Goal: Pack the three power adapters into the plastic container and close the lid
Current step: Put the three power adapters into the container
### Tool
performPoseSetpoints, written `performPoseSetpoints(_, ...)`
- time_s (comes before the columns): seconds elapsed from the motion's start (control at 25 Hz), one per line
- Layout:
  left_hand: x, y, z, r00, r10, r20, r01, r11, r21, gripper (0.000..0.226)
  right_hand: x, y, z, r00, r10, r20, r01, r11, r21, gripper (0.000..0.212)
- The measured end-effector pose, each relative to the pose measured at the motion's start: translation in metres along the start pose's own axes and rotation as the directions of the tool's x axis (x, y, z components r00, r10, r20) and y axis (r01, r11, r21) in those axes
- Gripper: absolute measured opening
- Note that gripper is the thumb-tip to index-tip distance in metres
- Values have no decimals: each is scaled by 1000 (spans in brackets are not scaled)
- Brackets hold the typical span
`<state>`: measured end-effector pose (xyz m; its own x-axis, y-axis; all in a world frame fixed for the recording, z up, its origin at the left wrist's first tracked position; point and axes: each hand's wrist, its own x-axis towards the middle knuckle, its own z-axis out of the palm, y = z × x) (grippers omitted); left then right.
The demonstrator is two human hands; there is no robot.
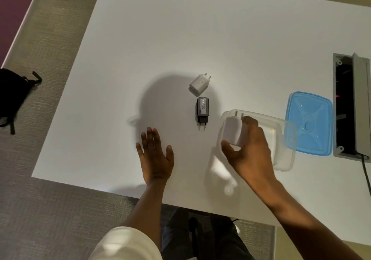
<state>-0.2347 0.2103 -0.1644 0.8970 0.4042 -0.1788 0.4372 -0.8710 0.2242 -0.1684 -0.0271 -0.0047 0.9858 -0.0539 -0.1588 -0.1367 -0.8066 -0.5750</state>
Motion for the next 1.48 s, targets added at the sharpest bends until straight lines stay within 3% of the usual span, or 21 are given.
performPoseSetpoints(0.2,0,0,-1,1000,5,7,-5,1000,-31,72,23,39,5,981,142,132,-122,982,-145,73)
performPoseSetpoints(0.48,0,0,-1,1000,-20,8,21,999,-49,74,43,62,36,957,183,227,-122,959,-257,74)
performPoseSetpoints(1.0,0,-1,0,1000,-28,15,28,998,-63,74,37,64,33,955,65,288,-43,996,-81,71)
performPoseSetpoints(1.12,-1,0,-1,1000,-17,9,18,998,-67,73,38,50,16,985,56,165,-50,998,-39,57)
performPoseSetpoints(1.2,-1,1,-2,1000,-9,-1,9,998,-62,72,42,31,3,997,-70,29,70,997,11,45)
performPoseSetpoints(1.28,-2,2,-3,1000,-2,-6,2,999,-48,72,55,3,-3,965,-262,19,260,964,57,39)
performPoseSetpoints(1.4,-2,1,-4,1000,-1,-7,0,1000,-31,71,94,-39,10,875,-412,255,433,901,-29,50)
performPoseSetpoints(1.48,-1,2,-4,1000,-10,-8,9,999,-35,71,121,-52,28,768,-427,478,554,817,-160,56)
